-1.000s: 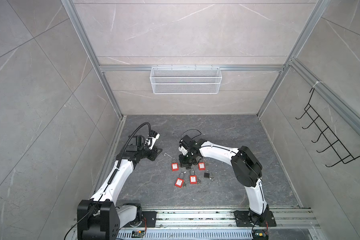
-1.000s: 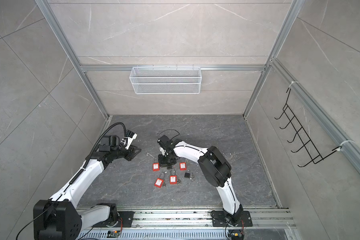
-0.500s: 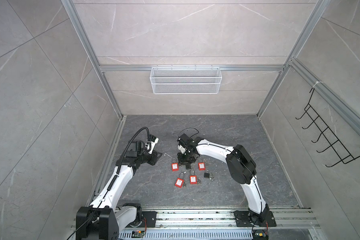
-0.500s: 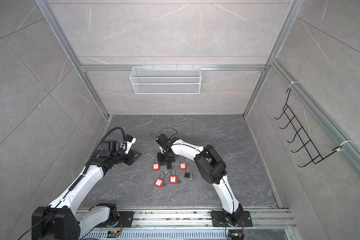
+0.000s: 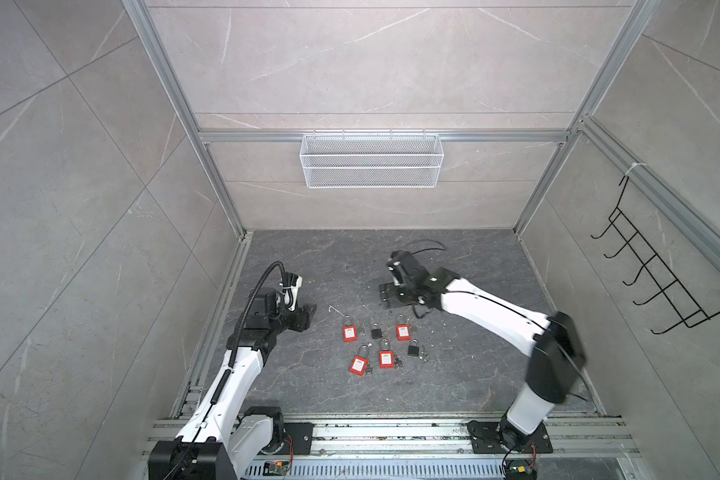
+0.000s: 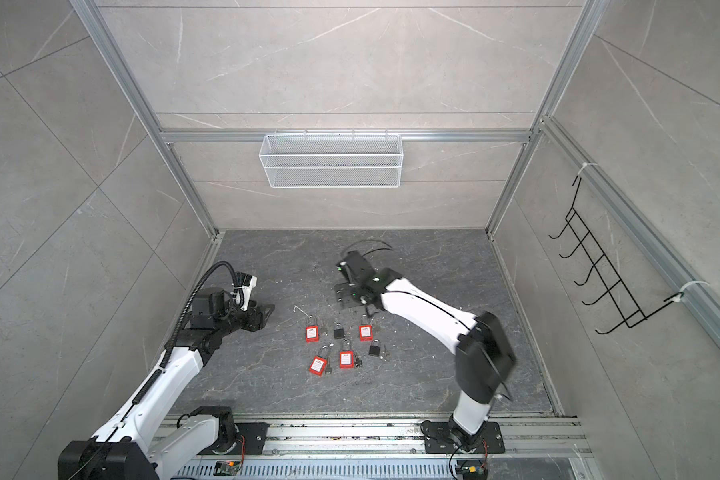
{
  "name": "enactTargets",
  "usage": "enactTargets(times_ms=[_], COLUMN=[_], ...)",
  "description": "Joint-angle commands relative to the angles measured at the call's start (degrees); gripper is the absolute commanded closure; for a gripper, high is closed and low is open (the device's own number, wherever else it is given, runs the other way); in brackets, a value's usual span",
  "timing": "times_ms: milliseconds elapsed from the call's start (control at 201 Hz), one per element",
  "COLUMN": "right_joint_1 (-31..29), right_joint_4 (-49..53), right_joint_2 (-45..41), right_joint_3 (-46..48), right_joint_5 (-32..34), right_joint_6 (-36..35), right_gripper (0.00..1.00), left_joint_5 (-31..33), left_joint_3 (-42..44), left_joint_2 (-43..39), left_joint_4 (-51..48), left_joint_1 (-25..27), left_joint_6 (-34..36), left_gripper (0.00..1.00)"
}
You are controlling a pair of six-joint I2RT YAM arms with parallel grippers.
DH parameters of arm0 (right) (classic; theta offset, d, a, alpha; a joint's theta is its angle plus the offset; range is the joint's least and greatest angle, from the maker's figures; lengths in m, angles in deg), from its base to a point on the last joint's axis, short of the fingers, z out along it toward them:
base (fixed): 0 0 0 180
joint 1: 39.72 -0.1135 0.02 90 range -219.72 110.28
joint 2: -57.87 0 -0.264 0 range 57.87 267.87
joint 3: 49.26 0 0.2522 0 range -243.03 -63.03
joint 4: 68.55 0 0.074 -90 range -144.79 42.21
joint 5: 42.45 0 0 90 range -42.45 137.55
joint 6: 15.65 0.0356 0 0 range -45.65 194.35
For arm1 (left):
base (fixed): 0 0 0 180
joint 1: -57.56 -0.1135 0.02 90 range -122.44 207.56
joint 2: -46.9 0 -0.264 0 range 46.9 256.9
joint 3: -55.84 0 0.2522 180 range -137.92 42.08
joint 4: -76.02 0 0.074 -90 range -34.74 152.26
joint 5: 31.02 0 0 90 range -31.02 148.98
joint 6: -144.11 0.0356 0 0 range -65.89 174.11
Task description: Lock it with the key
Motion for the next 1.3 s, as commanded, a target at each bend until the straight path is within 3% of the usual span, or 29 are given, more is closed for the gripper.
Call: enactTargets(times_ms=[0,85,209,259,289,329,433,528,588,627,687,757,886,926,1295], right_joint_1=[6.47,14.17,24.9,26.82,27.83,28.56,29.13,30.09,31.87,31.92,32.78,33.18,33.58,33.58,34.07], right_joint_4=[-17.78,-28.23,-41.34,-53.71,-59.52,-65.01,-70.06,-85.5,-83.67,-89.84,-81.35,-86.27,-84.22,-82.78,-81.99], right_joint_2=[-10.06,-14.62,-13.66,-13.04,-12.49,-11.41,-9.03,-4.3,-3.8,-0.4,-2.7,-1.25,-1.7,-2.1,-1.41], right_joint_3=[15.5,24.36,33.62,40.15,43.32,45.83,48.94,54.67,54.83,54.89,52.94,53.89,53.27,53.06,52.1], right_joint_5=[18.26,15.21,12.4,12.23,10.2,7.91,3.51,-0.17,-3.37,-4.42,-6.61,-6.88,-7.74,-7.75,-9.56], right_joint_6=[-8.69,-15.35,-17.32,-18.6,-19.13,-20.12,-20.65,-21.45,-19.99,-21.62,-20.35,-20.69,-20.31,-20.22,-20.2], right_gripper=[0.0,0.01,0.0,0.01,0.01,0.01,0.0,0.0,0.01,0.01,0.01,0.01,0.01,0.01,0.0], left_joint_5=[9.56,11.02,9.18,6.47,4.9,3.42,5.9,7.57,8.15,8.78,11.28,11.61,11.77,12.01,12.11], left_joint_3=[3.49,7.72,13.45,15.76,15.51,14.99,18.3,20.3,20.01,18.53,15.64,13.01,13.14,13.17,13.32], left_joint_2=[1.27,4.16,11.56,15.72,17.03,18.24,23.08,26.88,28.33,27.8,28.23,28.51,28.5,28.51,28.33], left_joint_4=[11.13,21.12,39.4,49.33,50.65,51.44,62.03,68.56,70.08,66.13,61.49,56.44,56.8,56.85,56.98], left_joint_1=[-2.68,-4.78,-5.64,-5.63,-5.64,-5.63,-6.33,-6.46,-6.51,-6.45,-6.76,-7.23,-7.23,-7.2,-7.19], left_joint_6=[-2.72,-4.37,-3.42,-2.48,-1.35,0.42,-1.04,-1.92,-2.14,-2.35,-3.5,-4.1,-4.18,-4.1,-4.1], left_gripper=[0.31,0.3,0.31,0.29,0.22,0.21,0.19,0.18,0.17,0.14,0.12,0.08,0.06,0.0,0.0])
